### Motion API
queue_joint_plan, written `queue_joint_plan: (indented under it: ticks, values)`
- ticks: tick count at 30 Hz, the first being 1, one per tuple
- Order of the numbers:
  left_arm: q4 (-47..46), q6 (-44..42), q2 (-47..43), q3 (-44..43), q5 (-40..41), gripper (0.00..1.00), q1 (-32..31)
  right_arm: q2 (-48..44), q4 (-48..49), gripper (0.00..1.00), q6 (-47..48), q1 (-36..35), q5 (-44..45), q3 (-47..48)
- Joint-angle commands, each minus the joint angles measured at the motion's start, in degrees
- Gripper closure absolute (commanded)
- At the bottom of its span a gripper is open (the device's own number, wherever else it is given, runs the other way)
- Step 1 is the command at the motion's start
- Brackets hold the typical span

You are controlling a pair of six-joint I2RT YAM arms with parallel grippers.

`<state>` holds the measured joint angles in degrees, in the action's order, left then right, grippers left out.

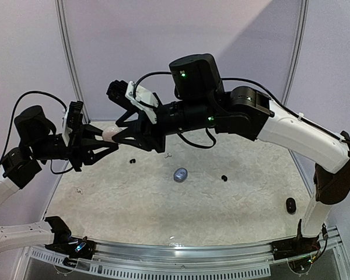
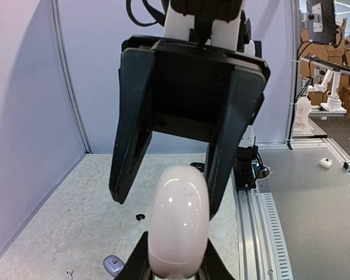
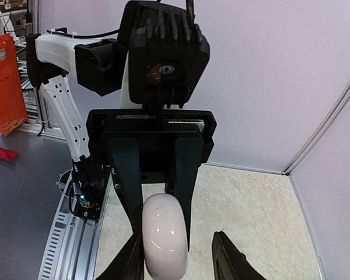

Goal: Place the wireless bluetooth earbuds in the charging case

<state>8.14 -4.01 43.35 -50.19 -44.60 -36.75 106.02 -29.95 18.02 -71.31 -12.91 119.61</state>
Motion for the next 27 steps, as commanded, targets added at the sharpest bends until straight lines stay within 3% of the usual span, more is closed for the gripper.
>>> queue_joint_plan:
  ticks: [1,8,27]
  values:
    - [3.0,-4.1,-0.4,-0.3,-1.4,1.0,-1.0,1.6,1.2,0.6,-1.2,-0.3,3.8,0.1]
    - [10.5,-14.1,-0.6,-0.9,-1.0,1.0,-1.1,2.1,2.3,0.61,-4.3,1.2,4.2,1.5]
    - [14.5,-16.6,-0.8,-1.0,-0.9,1.0,-1.2,2.5,1.6,0.61,-8.0,3.0,3.6,1.5]
